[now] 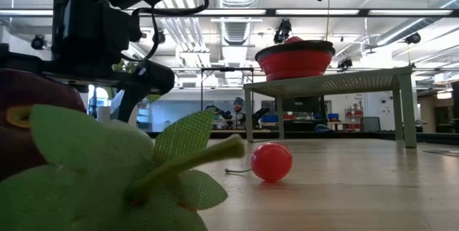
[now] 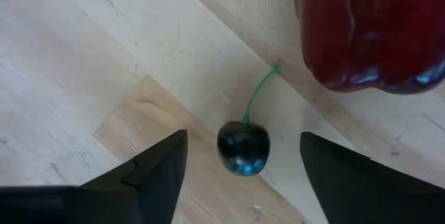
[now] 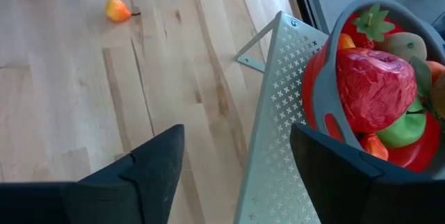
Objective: Pick & Place Fruit
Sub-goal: Put the black cherry into the red strainer bowl
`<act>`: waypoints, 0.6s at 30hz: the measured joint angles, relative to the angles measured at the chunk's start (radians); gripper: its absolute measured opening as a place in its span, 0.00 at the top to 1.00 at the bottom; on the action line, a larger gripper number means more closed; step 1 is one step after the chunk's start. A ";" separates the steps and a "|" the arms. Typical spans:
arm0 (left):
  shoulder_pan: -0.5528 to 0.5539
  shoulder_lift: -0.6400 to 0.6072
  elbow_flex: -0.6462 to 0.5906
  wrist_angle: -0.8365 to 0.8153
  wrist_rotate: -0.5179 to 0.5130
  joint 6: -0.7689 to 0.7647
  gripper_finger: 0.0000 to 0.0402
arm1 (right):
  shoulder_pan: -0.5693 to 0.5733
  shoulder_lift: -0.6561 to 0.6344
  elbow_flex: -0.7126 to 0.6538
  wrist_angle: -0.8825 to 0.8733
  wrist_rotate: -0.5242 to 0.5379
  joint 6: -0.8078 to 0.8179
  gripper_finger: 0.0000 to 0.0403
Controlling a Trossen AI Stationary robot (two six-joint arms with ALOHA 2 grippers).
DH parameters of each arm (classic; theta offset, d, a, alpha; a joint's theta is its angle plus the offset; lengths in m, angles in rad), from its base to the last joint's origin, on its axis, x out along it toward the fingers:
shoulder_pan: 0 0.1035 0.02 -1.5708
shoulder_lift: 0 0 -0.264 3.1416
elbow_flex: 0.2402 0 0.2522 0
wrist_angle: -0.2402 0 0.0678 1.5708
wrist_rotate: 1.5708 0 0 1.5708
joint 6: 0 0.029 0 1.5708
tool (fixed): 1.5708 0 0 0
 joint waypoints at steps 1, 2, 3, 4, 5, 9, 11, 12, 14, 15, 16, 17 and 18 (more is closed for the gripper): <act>0.000 0.001 0.000 0.000 0.000 0.002 0.32 | 0.000 0.000 0.000 0.000 0.000 0.000 0.38; 0.000 0.003 0.000 0.000 0.000 0.002 0.35 | 0.000 0.000 0.000 0.000 0.000 0.000 0.39; 0.000 0.005 0.000 0.001 0.000 0.002 0.37 | 0.000 0.000 0.000 0.000 0.000 0.000 0.40; 0.000 0.006 0.000 0.001 0.000 0.002 0.40 | 0.000 0.000 0.000 0.000 0.000 0.000 0.40; 0.000 0.009 0.000 0.000 0.000 0.002 0.42 | 0.000 0.000 0.000 0.000 0.000 0.000 0.41; 0.000 0.014 0.000 0.000 0.000 0.001 0.52 | 0.000 0.000 0.000 0.000 0.000 0.000 0.44; 0.000 0.014 0.000 0.001 0.000 0.002 0.57 | 0.000 0.000 0.000 0.000 0.000 0.000 0.45; 0.000 0.013 0.000 0.001 0.000 0.002 0.59 | 0.000 0.000 0.000 0.000 0.000 0.000 0.46; 0.000 0.012 0.000 0.002 0.000 0.001 0.64 | 0.000 0.000 0.000 0.001 0.000 0.000 0.47; 0.000 0.012 0.000 0.002 0.000 0.001 0.66 | 0.000 0.000 0.000 0.001 0.000 0.000 0.47; 0.000 0.011 0.000 0.002 0.000 0.001 0.68 | 0.000 0.000 0.000 0.000 0.000 0.000 0.47; 0.000 0.011 0.000 0.002 0.000 0.001 0.70 | 0.000 0.000 0.000 0.001 0.000 0.000 0.48; 0.000 0.010 0.000 0.002 0.000 -0.001 0.71 | 0.000 0.000 0.000 0.001 0.000 0.000 0.48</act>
